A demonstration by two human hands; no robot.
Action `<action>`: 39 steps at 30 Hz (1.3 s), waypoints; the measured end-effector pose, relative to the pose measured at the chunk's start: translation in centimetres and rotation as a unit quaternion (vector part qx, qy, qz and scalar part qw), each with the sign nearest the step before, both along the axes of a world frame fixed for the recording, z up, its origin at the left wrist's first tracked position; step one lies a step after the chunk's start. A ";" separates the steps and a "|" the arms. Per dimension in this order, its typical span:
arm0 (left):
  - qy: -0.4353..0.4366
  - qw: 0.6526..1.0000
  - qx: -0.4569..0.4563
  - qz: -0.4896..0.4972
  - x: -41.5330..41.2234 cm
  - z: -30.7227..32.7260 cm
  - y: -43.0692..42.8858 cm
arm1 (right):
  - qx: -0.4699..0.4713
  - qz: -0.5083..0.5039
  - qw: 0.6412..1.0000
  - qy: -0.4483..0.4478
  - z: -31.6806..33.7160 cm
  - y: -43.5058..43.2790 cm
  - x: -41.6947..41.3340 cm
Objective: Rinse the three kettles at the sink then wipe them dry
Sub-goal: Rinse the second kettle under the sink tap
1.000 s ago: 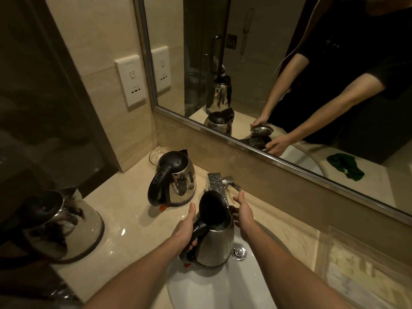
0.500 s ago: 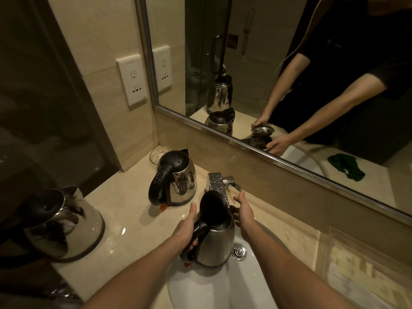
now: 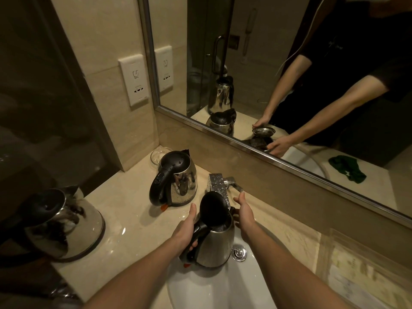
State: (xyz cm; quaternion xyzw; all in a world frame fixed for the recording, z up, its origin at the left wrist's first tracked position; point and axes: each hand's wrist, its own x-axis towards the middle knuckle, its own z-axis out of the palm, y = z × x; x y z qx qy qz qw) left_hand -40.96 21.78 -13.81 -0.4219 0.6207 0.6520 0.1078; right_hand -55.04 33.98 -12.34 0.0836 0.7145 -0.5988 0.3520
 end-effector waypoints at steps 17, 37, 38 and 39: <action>0.019 1.000 -0.004 -0.014 -0.1 0.2 0.0 | 0.010 -0.008 1.000 0.002 -0.1 0.2 -0.2; 0.004 1.000 0.000 -0.004 -0.1 0.4 0.0 | -0.001 -0.009 1.000 -0.007 -0.3 -0.1 -0.1; 0.006 1.000 0.000 -0.003 -0.1 0.4 0.0 | -0.004 -0.010 1.000 -0.008 -0.3 -0.1 -0.1; 0.007 1.000 -0.001 -0.005 -0.2 0.3 0.0 | -0.006 -0.011 1.000 -0.009 -0.2 -0.2 -0.1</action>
